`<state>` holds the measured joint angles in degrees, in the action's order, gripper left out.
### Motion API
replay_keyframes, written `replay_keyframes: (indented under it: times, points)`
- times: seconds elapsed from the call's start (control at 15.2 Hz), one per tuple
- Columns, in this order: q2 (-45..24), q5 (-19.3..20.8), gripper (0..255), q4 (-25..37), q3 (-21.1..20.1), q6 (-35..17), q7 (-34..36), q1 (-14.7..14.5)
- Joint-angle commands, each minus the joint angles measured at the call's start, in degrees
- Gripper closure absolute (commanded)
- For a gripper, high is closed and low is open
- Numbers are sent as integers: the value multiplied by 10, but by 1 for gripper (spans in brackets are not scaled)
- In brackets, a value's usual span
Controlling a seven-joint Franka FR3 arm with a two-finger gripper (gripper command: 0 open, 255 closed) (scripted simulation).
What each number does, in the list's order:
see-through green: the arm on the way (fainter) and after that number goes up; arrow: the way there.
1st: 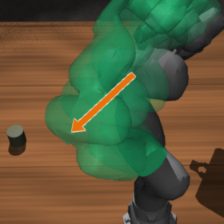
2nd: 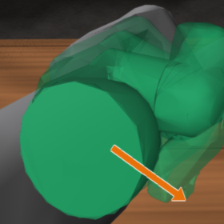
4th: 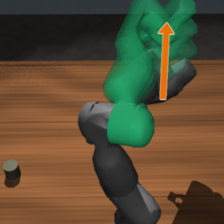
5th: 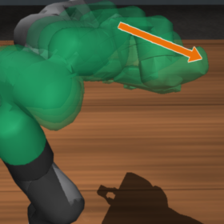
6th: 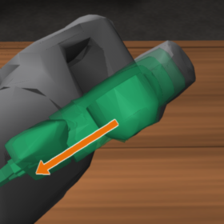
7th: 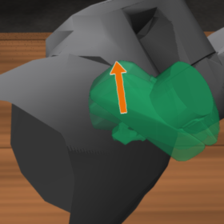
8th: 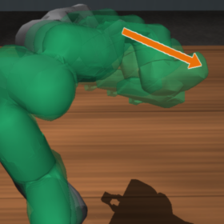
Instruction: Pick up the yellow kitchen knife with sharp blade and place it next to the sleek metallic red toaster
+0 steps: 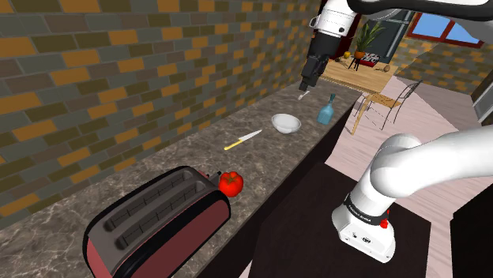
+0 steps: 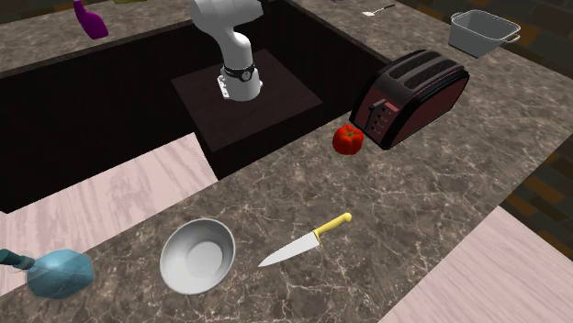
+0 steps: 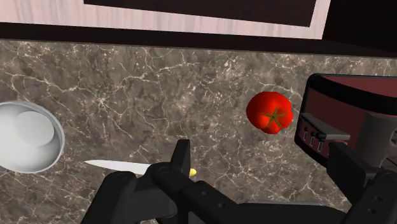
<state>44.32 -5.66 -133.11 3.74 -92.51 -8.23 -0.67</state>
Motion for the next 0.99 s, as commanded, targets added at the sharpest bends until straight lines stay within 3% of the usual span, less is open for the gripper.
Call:
replay_keyframes:
  times: [0.0, 0.46, 0.92]
  points:
    - [0, 0, 0, 0, 0, 0, 0, 0]
    - [-109, -19, 0, -19, -46, -124, 110, 21]
    - [-246, -21, 0, 1, -79, -233, 219, 42]
